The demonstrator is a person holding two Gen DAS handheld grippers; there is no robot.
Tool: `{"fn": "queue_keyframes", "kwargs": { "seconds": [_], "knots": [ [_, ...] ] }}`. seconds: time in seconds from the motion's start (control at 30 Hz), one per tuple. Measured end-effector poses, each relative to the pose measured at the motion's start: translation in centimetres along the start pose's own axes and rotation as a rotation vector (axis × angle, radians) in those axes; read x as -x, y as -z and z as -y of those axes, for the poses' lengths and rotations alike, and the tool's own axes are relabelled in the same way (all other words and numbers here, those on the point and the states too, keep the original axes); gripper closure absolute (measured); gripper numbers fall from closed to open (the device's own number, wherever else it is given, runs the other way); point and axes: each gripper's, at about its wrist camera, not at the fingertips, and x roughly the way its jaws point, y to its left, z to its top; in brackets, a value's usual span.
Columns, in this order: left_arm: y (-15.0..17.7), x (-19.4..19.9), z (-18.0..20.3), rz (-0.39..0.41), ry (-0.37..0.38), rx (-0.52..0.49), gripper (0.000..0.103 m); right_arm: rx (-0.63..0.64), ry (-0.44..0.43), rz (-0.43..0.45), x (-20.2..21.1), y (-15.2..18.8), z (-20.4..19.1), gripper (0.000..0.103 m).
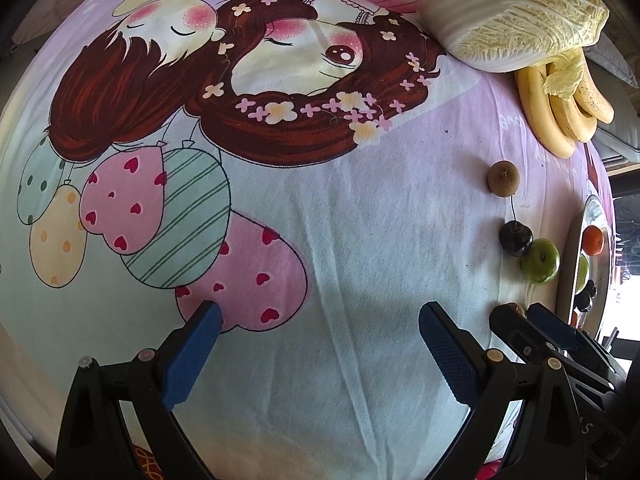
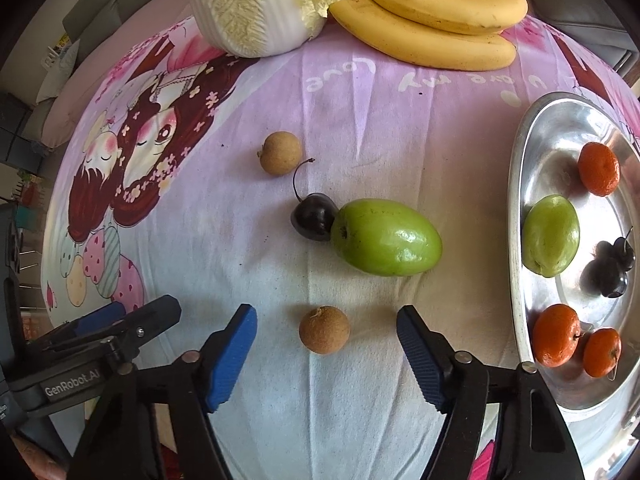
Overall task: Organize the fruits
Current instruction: 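Grasp a brown round fruit with the right tool while the left tool grasps another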
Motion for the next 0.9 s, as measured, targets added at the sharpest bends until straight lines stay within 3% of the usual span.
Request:
{"fn": "queue_keyframes", "kwargs": {
  "seconds": [0.17, 0.3, 0.47, 0.63, 0.9],
  "knots": [
    [-0.1, -0.1, -0.2, 0.002, 0.003, 0.003, 0.004, 0.009, 0.001, 0.025, -0.3, 0.5, -0.2, 0.057],
    [-0.1, 0.2, -0.3, 0.017, 0.001, 0.008, 0.004, 0.011, -0.005, 0.054, -0.5, 1.2, -0.3, 0.064],
    [0.3, 0.3, 0.0, 0.019, -0.012, 0.010, 0.004, 0.025, 0.000, 0.093, -0.6, 2.1, 0.0, 0.067],
    [0.3, 0.8, 0.0, 0.030, 0.031, 0.033, 0.004, 0.028, -0.019, 0.122, -0.3, 3.1, 0.7, 0.070],
    [0.0, 1.9, 1.3, 0.072, 0.031, 0.018, 0.004, 0.007, -0.079, 0.159, 1.2, 4.2, 2.9, 0.075]
  ]
}}
